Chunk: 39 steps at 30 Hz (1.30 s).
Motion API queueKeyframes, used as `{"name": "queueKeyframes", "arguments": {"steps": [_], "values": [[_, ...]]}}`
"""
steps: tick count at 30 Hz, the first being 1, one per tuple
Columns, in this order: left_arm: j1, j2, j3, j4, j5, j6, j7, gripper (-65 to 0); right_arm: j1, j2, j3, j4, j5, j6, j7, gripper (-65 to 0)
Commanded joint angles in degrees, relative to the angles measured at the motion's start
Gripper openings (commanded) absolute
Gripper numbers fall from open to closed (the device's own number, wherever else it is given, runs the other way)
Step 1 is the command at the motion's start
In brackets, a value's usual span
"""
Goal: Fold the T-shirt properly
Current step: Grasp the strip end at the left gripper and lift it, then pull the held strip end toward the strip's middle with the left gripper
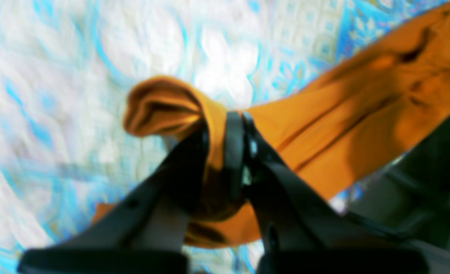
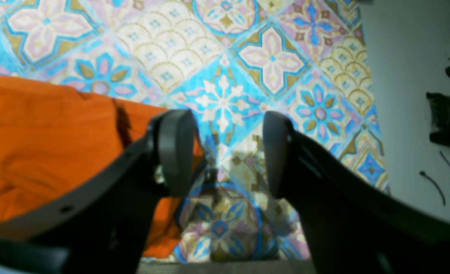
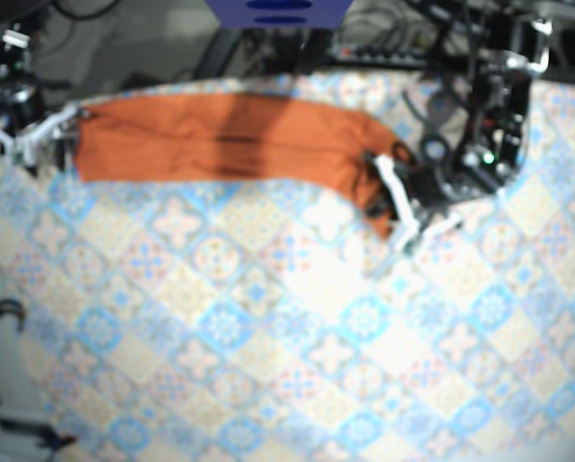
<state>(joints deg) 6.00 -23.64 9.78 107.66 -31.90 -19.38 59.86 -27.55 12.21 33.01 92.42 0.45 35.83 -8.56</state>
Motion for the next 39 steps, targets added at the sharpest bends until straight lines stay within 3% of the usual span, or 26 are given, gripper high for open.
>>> {"name": "queueKeyframes", "arguments": {"steps": [1, 15, 21, 32, 39], "values": [[-1.47, -0.49, 1.25, 1.84, 1.97, 0.17, -1.0, -65.0, -0.27, 0.23, 0.61, 1.42, 0.91, -0.27, 1.3, -36.1], [-6.31, -0.05, 24.81, 3.16, 25.79, 0.34, -4.69, -65.0, -0.54, -3.72, 1.4, 3.36, 0.91, -0.27, 1.22, -36.1], [-6.92, 3.9, 34.13, 2.98, 36.69, 0.34, -5.13, -65.0, -0.89, -4.95, 1.4, 3.36, 0.91, -0.27, 1.22, -36.2], [-9.82, 10.85, 39.58, -3.08, 40.38, 0.34, -5.13, -65.0, -2.82, -6.19, 1.4, 4.15, 0.83, -0.27, 1.48, -36.3], [-10.35, 11.37, 41.96, -8.45, 40.38, 0.34, -8.65, -65.0, -2.91, -6.19, 1.31, 4.15, 0.83, -0.27, 1.48, -36.4]]}}
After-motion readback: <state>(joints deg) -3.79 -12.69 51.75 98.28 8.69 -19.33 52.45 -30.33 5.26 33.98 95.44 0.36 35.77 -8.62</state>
